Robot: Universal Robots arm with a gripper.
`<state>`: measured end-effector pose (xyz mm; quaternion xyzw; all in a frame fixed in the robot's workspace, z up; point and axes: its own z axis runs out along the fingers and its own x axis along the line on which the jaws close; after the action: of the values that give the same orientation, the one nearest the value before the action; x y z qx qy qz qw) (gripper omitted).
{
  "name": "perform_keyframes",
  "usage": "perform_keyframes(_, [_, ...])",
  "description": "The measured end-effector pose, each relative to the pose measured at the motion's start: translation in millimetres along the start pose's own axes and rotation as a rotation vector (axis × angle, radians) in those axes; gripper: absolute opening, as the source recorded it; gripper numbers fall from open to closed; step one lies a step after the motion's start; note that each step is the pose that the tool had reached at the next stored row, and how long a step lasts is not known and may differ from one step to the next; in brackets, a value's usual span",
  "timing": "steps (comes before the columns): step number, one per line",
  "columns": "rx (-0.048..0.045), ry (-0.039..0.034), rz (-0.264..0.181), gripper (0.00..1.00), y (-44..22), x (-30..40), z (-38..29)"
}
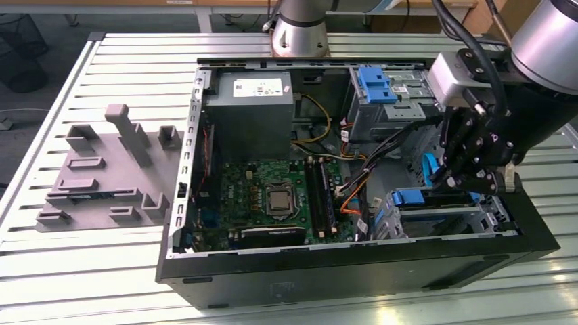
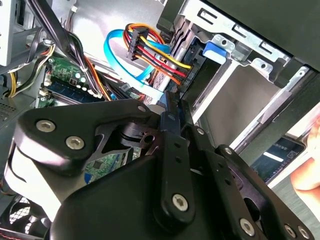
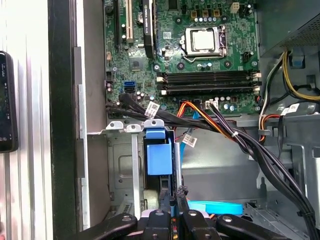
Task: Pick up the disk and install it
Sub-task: 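Insert the second disk wire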
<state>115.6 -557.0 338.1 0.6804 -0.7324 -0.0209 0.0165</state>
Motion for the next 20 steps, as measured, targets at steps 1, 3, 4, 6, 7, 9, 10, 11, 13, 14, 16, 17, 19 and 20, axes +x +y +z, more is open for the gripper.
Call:
perform_keyframes(1, [0.0, -0.0002, 0.0, 0.16, 0.0, 0.0, 0.3])
perform_keyframes(3, [0.0, -0.0002, 0.0, 0.16, -0.1, 0.0, 0.7])
perform_keyframes(4, [-0.0001, -0.0004, 0.0, 0.16, -0.1, 0.0, 1.0])
perform_keyframes(6, [-0.0001, -0.0007, 0.001, 0.16, -0.2, 0.0, 1.4])
perform_keyframes(7, [-0.0001, -0.0011, 0.0, 0.16, -0.5, 0.0, 1.6])
perform_keyframes(9, [-0.0002, -0.0025, 0.0, 0.16, -1.2, 0.0, 2.0])
perform_keyframes(10, [-0.0002, -0.0033, 0.0, 0.16, -1.3, 0.1, 2.3])
perform_keyframes(11, [-0.0003, -0.0041, 0.0, 0.16, -1.4, 0.1, 2.5])
perform_keyframes(13, [-0.0004, -0.0058, 0.0, 0.16, -1.5, 0.2, 2.9])
perform_keyframes(14, [-0.0005, -0.0066, 0.0, 0.16, -1.6, 0.2, 3.1])
perform_keyframes(16, [-0.0006, -0.0084, 0.0, 0.16, -1.6, 0.3, 3.7])
perform_keyframes(17, [-0.0007, -0.009, 0.0, 0.16, -1.6, 0.4, 3.9])
perform_keyframes(19, [-0.0007, -0.0094, 0.0, 0.16, -1.7, 0.6, 4.1])
perform_keyframes(20, [-0.0007, -0.0094, 0.0, 0.16, -1.8, 0.6, 4.2])
